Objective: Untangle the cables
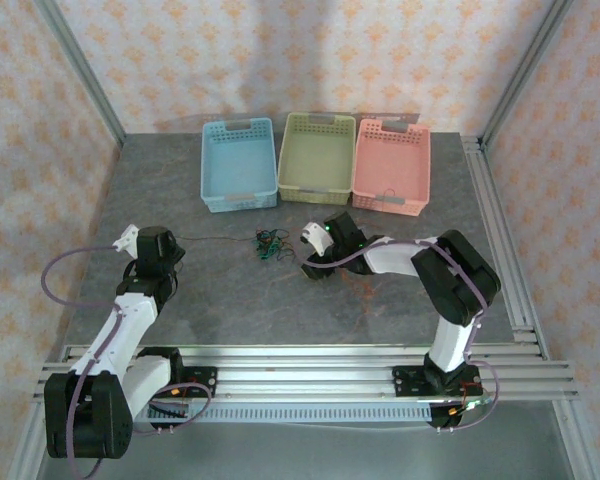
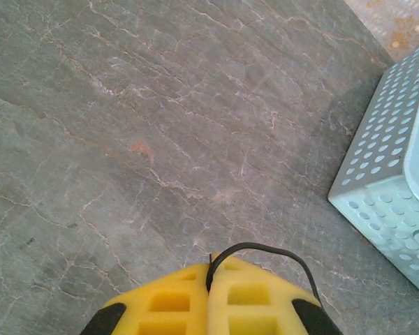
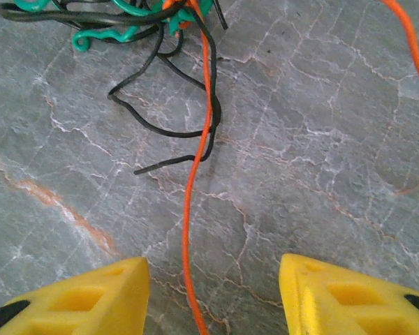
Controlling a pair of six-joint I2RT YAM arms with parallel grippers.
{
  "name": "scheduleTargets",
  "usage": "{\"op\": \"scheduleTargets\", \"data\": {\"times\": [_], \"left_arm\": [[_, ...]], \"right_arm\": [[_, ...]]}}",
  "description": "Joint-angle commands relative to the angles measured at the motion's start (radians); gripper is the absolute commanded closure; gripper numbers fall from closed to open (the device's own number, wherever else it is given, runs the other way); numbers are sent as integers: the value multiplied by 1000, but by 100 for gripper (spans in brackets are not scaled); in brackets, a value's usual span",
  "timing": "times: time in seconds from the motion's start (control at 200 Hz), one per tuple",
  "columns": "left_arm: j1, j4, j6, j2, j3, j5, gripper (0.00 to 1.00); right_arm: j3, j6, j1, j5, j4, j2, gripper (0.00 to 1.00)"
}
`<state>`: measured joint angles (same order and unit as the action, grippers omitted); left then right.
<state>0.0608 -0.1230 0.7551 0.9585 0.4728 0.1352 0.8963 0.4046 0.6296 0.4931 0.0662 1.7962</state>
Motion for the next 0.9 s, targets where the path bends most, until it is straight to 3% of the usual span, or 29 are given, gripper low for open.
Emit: {"op": "scheduleTargets", "data": {"times": [0.0,0.375,0.51,0.556,0.786,0.896], "left_arm": [[10,1,-3,8,7,1,100],[10,2,-5,17,11,-3,100],[10,3,-5,19,10,-4,100],[10,2,-5,20,13,-5,100],[12,-19,6,-10,5,25,100],[14,2,13,-80,-35,41,100]], "right_arm": [[20,28,1,-37,-52,14,52],[45,67,30,-79,-81,55,77],[28,62,30,-63,-48,29,94],[9,55,30,-98,-12,7,100],[-187,-80,-18,-299,341,-179,100],[-301,-261,-120,-275,545,-274,100]]}}
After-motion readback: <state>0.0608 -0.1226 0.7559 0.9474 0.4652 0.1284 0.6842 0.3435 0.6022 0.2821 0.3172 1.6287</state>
